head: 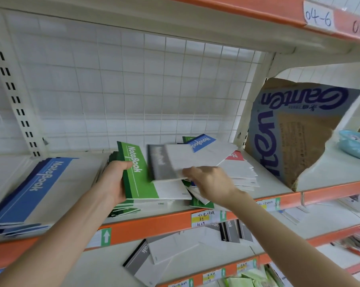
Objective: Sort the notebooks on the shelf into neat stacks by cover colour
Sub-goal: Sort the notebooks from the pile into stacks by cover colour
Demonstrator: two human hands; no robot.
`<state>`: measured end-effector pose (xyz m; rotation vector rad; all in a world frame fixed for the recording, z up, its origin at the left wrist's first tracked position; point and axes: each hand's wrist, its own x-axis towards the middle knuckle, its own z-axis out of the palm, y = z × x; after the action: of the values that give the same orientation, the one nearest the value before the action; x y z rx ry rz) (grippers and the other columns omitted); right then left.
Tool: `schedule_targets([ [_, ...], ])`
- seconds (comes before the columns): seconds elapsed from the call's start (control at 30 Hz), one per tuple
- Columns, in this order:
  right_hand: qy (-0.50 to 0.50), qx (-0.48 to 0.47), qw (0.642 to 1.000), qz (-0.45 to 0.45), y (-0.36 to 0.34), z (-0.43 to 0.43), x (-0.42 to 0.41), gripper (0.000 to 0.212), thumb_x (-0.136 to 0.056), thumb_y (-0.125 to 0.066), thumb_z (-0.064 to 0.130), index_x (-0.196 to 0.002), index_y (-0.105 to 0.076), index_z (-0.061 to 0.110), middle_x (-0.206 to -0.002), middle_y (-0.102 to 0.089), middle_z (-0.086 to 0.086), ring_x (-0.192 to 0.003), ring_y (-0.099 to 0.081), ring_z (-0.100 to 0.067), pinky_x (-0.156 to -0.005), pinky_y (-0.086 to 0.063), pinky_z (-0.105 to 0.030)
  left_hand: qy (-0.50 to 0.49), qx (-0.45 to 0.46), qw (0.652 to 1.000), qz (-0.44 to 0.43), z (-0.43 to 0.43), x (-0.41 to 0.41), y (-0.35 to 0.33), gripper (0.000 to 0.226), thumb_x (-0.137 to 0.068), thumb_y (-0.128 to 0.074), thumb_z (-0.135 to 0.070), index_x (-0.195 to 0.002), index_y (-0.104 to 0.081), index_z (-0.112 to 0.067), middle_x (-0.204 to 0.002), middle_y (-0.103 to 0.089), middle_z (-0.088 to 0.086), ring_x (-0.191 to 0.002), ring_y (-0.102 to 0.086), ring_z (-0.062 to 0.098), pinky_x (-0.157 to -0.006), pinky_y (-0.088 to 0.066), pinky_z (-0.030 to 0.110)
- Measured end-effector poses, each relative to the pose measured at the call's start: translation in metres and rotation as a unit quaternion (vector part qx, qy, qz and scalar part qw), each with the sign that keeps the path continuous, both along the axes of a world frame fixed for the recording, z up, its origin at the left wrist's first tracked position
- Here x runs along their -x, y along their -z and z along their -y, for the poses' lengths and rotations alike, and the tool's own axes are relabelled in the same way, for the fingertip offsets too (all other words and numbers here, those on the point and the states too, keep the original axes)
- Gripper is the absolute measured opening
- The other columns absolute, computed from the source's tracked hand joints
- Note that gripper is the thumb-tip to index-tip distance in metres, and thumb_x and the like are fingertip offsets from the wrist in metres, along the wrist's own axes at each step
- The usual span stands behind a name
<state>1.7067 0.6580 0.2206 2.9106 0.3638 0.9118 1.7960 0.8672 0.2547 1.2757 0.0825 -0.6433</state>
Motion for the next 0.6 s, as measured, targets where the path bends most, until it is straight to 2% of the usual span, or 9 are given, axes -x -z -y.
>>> schedule_targets([
  [0.1, -0.145, -0.028, 0.989, -0.018, 0.001, -0.030, -0.002, 0.024, -0.080, -0.047, 0.010, -0.093, -0.066, 0.004, -0.078, -0.070, -0.010, -0.063, -0.066, -0.027, -0.044, -0.051, -0.029, 0.007, -0.013, 1.000, 0.009, 0.005, 0.001, 0.000, 0.015, -0.097, -0.048, -0.018, -0.087, -0.055, -0.011, -0.075, -0.063, 0.010, -0.068, -0.059, 0.023, -0.058, -0.045, 0.036],
  [0.17, -0.163, -0.077, 0.981, -0.067, -0.002, -0.031, -0.005, 0.032, -0.088, -0.041, 0.021, -0.097, -0.066, 0.004, -0.096, -0.071, -0.011, -0.082, -0.068, -0.030, -0.062, -0.057, -0.039, 0.013, -0.029, 0.999, 0.021, 0.004, 0.001, 0.001, 0.013, -0.096, -0.048, -0.012, -0.085, -0.056, -0.012, -0.067, -0.064, 0.008, -0.065, -0.057, 0.022, -0.054, -0.044, 0.033],
  [0.23, -0.069, -0.150, 0.978, -0.130, -0.010, -0.018, -0.011, 0.046, -0.092, -0.032, 0.039, -0.110, -0.063, 0.010, -0.106, -0.069, -0.011, -0.095, -0.065, -0.031, -0.079, -0.053, -0.041, 0.006, -0.028, 0.999, 0.027, 0.000, -0.003, 0.002, 0.009, -0.095, -0.048, -0.010, -0.097, -0.057, -0.010, -0.074, -0.062, 0.008, -0.066, -0.057, 0.022, -0.047, -0.048, 0.033],
  [0.3, 0.120, -0.193, 0.964, -0.139, -0.017, 0.005, -0.021, 0.047, -0.094, -0.034, 0.045, -0.124, -0.052, 0.015, -0.116, -0.064, -0.010, -0.104, -0.059, -0.031, -0.085, -0.048, -0.039, -0.011, -0.023, 0.999, 0.036, -0.003, -0.007, 0.002, 0.014, -0.095, -0.048, -0.008, -0.106, -0.055, -0.012, -0.079, -0.060, 0.009, -0.066, -0.057, 0.022, -0.039, -0.050, 0.030],
  [0.37, 0.254, -0.180, 0.932, -0.186, -0.017, 0.020, -0.029, 0.047, -0.094, -0.038, 0.048, -0.125, -0.048, 0.014, -0.122, -0.057, -0.008, -0.107, -0.054, -0.028, -0.087, -0.045, -0.038, -0.017, -0.026, 0.999, 0.043, -0.006, -0.009, 0.002, 0.011, -0.095, -0.047, -0.008, -0.100, -0.056, -0.013, -0.080, -0.060, 0.008, -0.066, -0.057, 0.021, -0.047, -0.048, 0.032],
  [0.43, 0.291, -0.158, 0.914, -0.233, -0.013, 0.024, -0.034, 0.050, -0.092, -0.037, 0.054, -0.119, -0.051, 0.014, -0.121, -0.054, -0.007, -0.108, -0.050, -0.026, -0.091, -0.043, -0.040, -0.018, -0.027, 0.998, 0.046, -0.006, -0.010, 0.001, 0.011, -0.094, -0.047, -0.007, -0.092, -0.056, -0.014, -0.080, -0.060, 0.008, -0.066, -0.056, 0.021, -0.051, -0.045, 0.032],
  [0.5, 0.292, -0.161, 0.915, -0.226, -0.009, 0.024, -0.036, 0.048, -0.093, -0.037, 0.052, -0.116, -0.052, 0.013, -0.118, -0.053, -0.007, -0.108, -0.049, -0.025, -0.090, -0.043, -0.038, -0.026, -0.027, 0.998, 0.047, -0.006, -0.010, 0.002, 0.012, -0.094, -0.047, -0.006, -0.092, -0.056, -0.014, -0.080, -0.059, 0.008, -0.067, -0.056, 0.022, -0.048, -0.047, 0.031],
  [0.6, 0.303, -0.088, 0.924, -0.217, -0.015, 0.021, -0.034, 0.034, -0.098, -0.036, 0.037, -0.115, -0.050, 0.012, -0.111, -0.058, -0.006, -0.093, -0.054, -0.022, -0.073, -0.042, -0.029, -0.044, -0.013, 0.998, 0.037, -0.005, -0.011, 0.003, 0.023, -0.093, -0.047, -0.004, -0.114, -0.055, -0.010, -0.083, -0.060, 0.009, -0.069, -0.057, 0.022, -0.052, -0.043, 0.032],
])
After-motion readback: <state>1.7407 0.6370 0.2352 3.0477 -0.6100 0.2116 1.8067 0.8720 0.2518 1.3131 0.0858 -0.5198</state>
